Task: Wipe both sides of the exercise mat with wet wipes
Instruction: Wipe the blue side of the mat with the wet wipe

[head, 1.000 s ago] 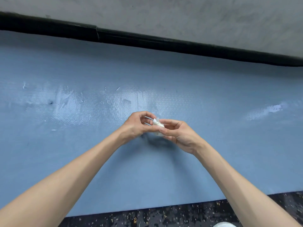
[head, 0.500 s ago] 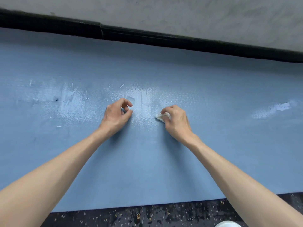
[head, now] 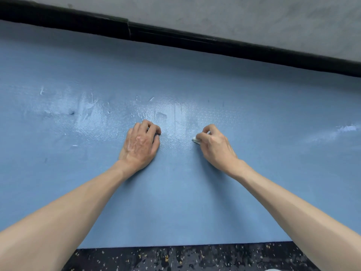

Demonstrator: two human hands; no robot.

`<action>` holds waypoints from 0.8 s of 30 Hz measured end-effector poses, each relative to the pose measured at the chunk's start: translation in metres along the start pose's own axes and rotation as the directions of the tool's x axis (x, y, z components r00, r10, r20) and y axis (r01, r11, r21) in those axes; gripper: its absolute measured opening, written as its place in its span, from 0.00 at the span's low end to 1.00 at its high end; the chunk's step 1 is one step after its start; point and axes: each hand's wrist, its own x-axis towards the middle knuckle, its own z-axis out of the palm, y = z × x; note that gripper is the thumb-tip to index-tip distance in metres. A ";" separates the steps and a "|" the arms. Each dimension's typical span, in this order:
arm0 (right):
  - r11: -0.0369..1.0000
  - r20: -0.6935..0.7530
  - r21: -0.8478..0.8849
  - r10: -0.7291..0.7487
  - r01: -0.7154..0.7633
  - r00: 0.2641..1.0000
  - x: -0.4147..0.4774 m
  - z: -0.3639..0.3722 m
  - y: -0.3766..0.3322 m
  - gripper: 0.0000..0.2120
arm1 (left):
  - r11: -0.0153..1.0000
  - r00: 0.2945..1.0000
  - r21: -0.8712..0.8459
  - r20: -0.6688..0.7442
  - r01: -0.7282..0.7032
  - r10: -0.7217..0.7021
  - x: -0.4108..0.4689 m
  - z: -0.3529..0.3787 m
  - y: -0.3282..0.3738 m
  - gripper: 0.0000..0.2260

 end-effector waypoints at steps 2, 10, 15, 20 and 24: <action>0.997 0.018 0.070 -0.014 0.013 1.000 -0.003 -0.005 0.004 0.11 | 1.000 1.000 0.004 0.004 -0.001 0.001 0.000 0.000 0.000 0.11; 0.987 -0.079 0.116 0.120 -0.110 0.990 0.015 0.003 0.000 0.04 | 1.000 1.000 0.012 0.018 0.002 -0.002 0.000 0.001 -0.001 0.11; 0.974 -0.147 0.184 0.163 -0.135 0.976 0.017 0.002 0.015 0.12 | 1.000 1.000 0.010 0.028 0.008 -0.008 0.000 0.001 -0.001 0.10; 0.996 -0.113 0.083 0.035 -0.026 0.993 -0.004 0.007 0.004 0.08 | 1.000 1.000 0.016 0.027 0.003 -0.003 0.001 0.002 -0.001 0.10; 0.951 0.132 0.080 -0.307 0.298 0.943 -0.072 0.012 -0.016 0.06 | 1.000 1.000 0.025 0.028 0.005 -0.005 0.001 0.001 -0.001 0.11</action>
